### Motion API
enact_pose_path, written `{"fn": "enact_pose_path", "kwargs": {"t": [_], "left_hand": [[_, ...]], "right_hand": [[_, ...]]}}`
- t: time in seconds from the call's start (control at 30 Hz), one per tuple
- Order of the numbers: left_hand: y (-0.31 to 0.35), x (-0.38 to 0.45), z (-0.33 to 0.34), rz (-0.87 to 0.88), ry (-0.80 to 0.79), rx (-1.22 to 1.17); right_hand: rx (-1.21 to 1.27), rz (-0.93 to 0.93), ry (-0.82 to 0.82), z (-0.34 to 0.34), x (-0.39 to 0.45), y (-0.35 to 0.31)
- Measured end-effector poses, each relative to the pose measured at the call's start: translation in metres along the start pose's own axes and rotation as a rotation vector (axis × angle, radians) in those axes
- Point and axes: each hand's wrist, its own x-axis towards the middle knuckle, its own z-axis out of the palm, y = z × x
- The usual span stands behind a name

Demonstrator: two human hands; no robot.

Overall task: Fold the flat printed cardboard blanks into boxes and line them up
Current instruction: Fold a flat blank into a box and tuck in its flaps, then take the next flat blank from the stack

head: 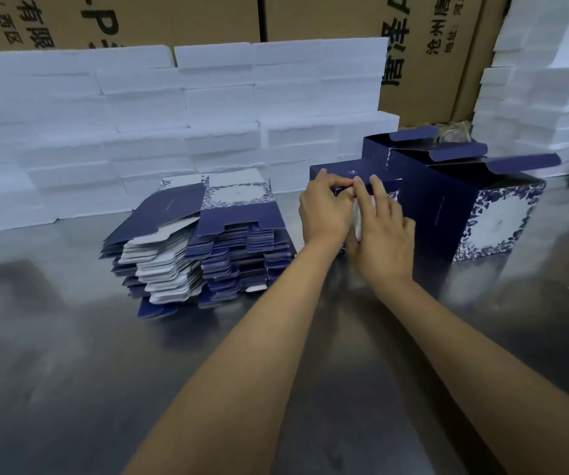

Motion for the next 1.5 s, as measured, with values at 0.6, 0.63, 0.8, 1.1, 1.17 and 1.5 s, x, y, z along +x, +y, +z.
{"fn": "enact_pose_path", "kwargs": {"t": [0.6,0.63,0.8,1.1,1.17,1.5], "left_hand": [[-0.021,0.121,0.056,-0.193,-0.047,0.051],[-0.016,0.121,0.056,-0.216,-0.087,0.076],[0.022,0.102,0.039,-0.213,-0.352,0.303],[0.049,0.029,-0.076,-0.041,-0.327,0.240],[0.044,0.021,-0.117,-0.017,-0.230,0.281],[-0.023,0.005,-0.273,-0.549,-0.013,0.624]], "right_hand": [[-0.054,0.038,-0.174,0.075,0.122,0.024],[-0.043,0.048,-0.212,0.072,0.123,0.023],[0.142,0.073,-0.199,0.056,0.104,0.011],[0.882,0.391,-0.302,0.016,0.058,-0.057],[0.936,0.378,-0.321,0.002,0.054,-0.066],[0.751,0.263,-0.555,-0.030,0.037,-0.127]]}}
